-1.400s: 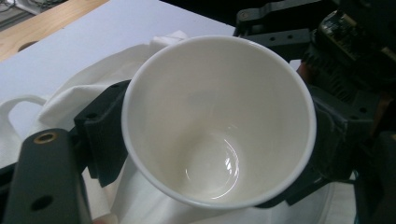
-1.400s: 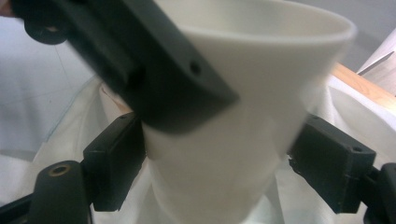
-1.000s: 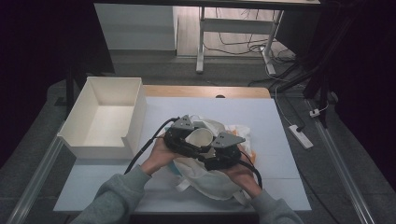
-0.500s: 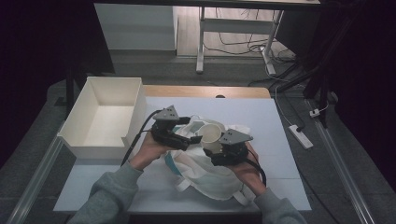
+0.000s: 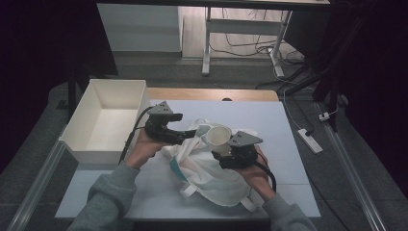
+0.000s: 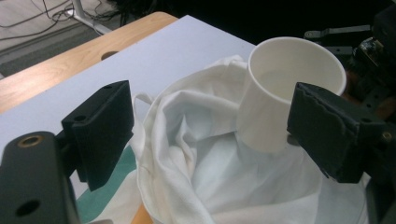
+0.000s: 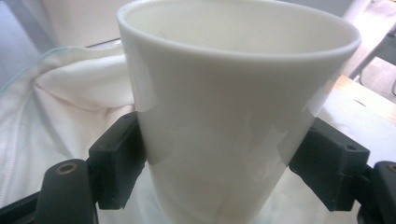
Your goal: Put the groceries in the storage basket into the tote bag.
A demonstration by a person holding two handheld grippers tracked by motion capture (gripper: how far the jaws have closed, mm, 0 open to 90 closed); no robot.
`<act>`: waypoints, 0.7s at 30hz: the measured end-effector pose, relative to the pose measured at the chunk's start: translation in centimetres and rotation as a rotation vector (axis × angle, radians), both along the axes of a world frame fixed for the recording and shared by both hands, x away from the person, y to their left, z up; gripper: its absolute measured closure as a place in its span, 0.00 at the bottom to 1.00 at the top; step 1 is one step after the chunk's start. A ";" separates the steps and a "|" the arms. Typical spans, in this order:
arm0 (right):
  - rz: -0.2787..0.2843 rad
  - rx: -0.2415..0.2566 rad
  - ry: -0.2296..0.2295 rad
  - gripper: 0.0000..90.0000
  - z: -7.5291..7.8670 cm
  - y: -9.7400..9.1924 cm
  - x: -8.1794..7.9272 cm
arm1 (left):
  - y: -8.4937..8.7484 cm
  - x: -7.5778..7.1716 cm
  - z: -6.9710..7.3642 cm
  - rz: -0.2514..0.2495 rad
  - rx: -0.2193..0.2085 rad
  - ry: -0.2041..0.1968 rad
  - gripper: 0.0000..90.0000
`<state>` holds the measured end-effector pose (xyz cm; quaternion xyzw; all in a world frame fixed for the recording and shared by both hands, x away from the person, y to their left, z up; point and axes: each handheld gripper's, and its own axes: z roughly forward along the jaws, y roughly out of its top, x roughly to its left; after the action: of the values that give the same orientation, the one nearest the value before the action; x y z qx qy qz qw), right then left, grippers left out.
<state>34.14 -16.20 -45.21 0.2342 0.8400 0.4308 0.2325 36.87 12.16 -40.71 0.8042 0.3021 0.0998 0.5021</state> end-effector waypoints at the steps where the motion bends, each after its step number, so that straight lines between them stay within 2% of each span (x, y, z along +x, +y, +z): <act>1: 0.007 -0.004 0.003 0.25 -0.1 0.3 -0.1 | 0.0 0.0 0.0 -0.001 0.001 0.003 0.17; 8: 0.035 -0.063 0.041 0.25 -2.0 2.1 0.4 | 0.1 0.2 -0.1 0.007 0.000 0.008 0.18; 10: 0.026 -0.077 0.031 0.25 -2.2 2.4 0.8 | 0.1 0.3 -0.1 0.008 -0.001 0.008 0.18; 13: 0.002 -0.056 0.032 0.25 -2.3 2.7 1.9 | 0.1 0.3 -0.1 0.011 -0.008 0.010 0.18; 16: -0.008 -0.067 0.039 0.25 -3.0 3.1 3.1 | 0.1 0.2 -0.1 0.009 -0.004 0.010 0.18; 21: -0.023 -0.113 0.040 0.25 -4.2 3.2 3.7 | 0.1 0.2 -0.1 0.007 -0.004 0.014 0.18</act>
<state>37.83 -12.95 -49.40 0.2389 0.8647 0.3751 0.2336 37.11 12.27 -40.85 0.8027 0.3087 0.0953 0.5013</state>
